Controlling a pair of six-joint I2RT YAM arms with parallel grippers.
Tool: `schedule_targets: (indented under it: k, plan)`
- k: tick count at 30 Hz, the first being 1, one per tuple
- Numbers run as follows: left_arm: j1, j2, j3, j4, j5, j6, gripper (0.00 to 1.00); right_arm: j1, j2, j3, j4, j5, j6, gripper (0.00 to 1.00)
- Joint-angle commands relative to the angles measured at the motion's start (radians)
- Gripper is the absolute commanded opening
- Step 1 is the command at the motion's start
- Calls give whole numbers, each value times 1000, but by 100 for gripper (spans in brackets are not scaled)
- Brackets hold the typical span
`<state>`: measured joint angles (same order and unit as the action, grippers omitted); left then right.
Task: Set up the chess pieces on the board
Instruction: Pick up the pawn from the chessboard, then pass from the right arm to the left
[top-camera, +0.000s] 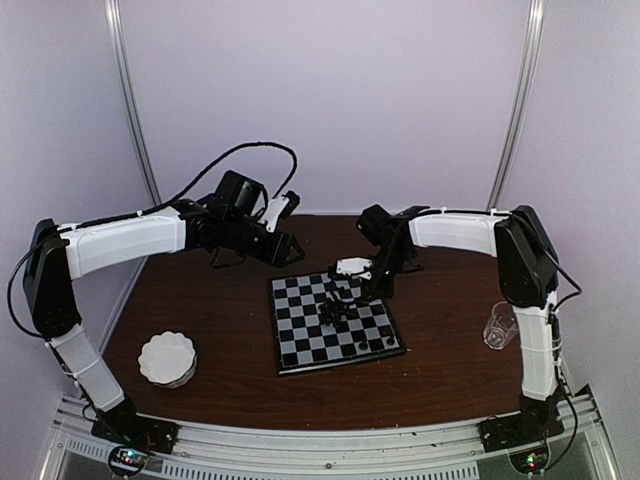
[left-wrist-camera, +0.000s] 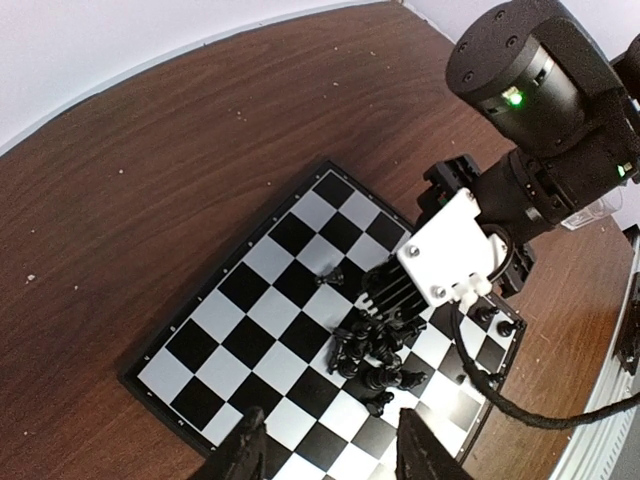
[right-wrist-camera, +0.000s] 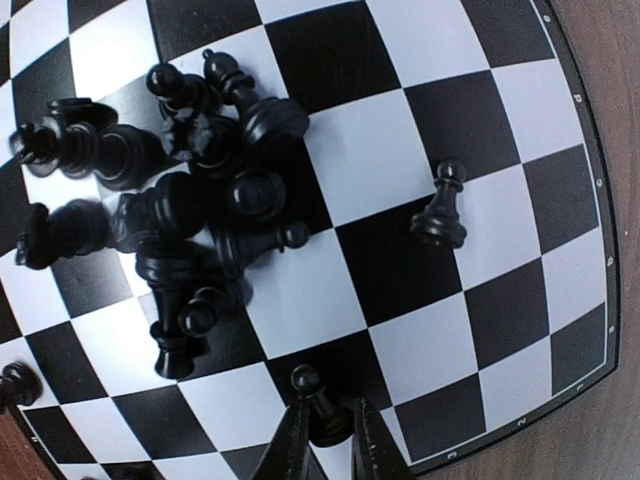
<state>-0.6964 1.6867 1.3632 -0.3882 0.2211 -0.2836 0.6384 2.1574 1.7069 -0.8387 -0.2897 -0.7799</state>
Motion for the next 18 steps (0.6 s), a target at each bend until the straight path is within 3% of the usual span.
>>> schedule_targets:
  k: [1, 11, 18]
  plan:
    - [5, -37, -24, 83, 31, -31, 45, -28, -129, -39, -13, -92, 103, 7]
    - [3, -61, -134, 347, 257, -129, 44, -36, -341, -158, 80, -389, 336, 7]
    - [-1, -38, -213, 628, 430, -321, 42, -7, -355, -127, 62, -440, 382, 7]
